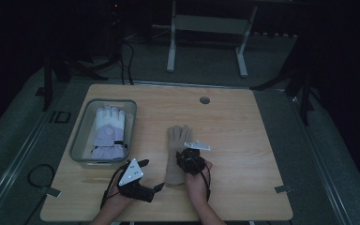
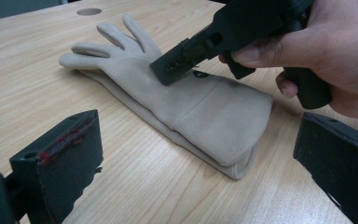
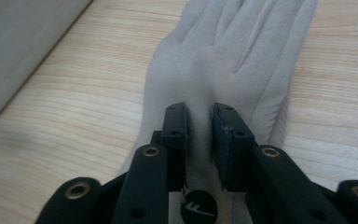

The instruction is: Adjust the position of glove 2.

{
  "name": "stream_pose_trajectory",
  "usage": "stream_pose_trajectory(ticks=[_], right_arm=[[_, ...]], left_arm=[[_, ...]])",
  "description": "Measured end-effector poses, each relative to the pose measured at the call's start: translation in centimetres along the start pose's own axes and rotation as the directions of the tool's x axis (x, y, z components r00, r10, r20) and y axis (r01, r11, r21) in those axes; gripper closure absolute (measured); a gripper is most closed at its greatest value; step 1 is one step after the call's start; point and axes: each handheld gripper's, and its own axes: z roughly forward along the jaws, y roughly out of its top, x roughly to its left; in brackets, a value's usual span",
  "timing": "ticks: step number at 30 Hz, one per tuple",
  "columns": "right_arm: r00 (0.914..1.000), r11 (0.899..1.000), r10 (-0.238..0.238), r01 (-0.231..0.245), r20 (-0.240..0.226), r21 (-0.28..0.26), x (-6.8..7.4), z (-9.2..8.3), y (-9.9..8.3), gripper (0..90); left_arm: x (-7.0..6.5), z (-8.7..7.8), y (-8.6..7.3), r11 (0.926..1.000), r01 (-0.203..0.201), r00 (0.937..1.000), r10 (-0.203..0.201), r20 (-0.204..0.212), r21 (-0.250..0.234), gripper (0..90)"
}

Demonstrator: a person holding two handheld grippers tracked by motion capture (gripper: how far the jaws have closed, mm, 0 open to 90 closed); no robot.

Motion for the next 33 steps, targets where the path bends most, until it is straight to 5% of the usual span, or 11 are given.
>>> stream_pose_trajectory(ticks=[5,10,12,13,16,17,22,25,27,29,33], right_arm=[[0.9985,0.998,-0.055,0.055,-0.005,0.018,-0.2,0.6,-0.2,58.1],[0.9896,0.995,-0.088,0.091,-0.113,0.025,-1.5,-0.7,0.8,29.7],[0.9863,0.993,-0.111,0.115,-0.122,0.026,-1.7,-1.0,1.0,25.4],[0.9765,0.990,-0.135,0.139,-0.168,0.012,-2.4,-1.6,1.1,18.9],[0.9628,0.981,-0.192,0.195,-0.190,-0.003,-3.3,-2.5,1.2,14.8],[0.9514,0.975,-0.215,0.223,-0.220,0.012,-3.7,-2.6,1.3,13.3],[0.9013,0.937,-0.336,0.349,-0.273,-0.001,-6.1,-3.3,1.6,14.7],[0.8902,0.934,-0.312,0.352,-0.332,0.067,-7.4,-3.4,2.1,16.7],[0.8896,0.938,-0.296,0.339,-0.348,0.069,-8.1,-3.4,2.2,16.7],[0.8793,0.937,-0.304,0.346,-0.367,0.054,-8.7,-3.4,2.3,16.4],[0.8652,0.925,-0.333,0.376,-0.375,0.046,-9.2,-3.1,2.2,14.4]], left_arm=[[-0.1,0.2,-0.1,1.0000,0.002,1.0000,-0.002,-0.005,0.002,1.3],[-0.1,0.6,-0.2,0.9996,0.026,0.9996,-0.026,-0.015,0.011,1.3],[-0.2,0.8,-0.2,0.9990,0.039,0.9991,-0.039,-0.013,0.023,1.3],[-0.1,0.8,-0.2,0.9986,0.048,0.9989,-0.047,-0.006,0.022,1.3],[-0.1,0.9,-0.1,0.9956,0.093,0.9950,-0.093,0.035,0.013,1.3],[-0.2,0.9,-0.1,0.9953,0.097,0.9943,-0.097,0.043,0.007,1.3],[-0.6,1.4,-0.2,0.9988,0.046,0.9980,-0.047,0.042,0.013,1.3],[-0.6,1.7,-0.3,0.9985,0.055,0.9977,-0.054,0.041,-0.005,1.3],[-0.6,1.9,-0.3,0.9986,0.052,0.9977,-0.052,0.044,-0.009,1.3],[-0.7,2.0,-0.2,0.9989,0.043,0.9979,-0.042,0.048,-0.018,1.3],[-0.9,2.2,-0.2,0.9998,0.017,0.9989,-0.016,0.043,-0.010,2.7]])
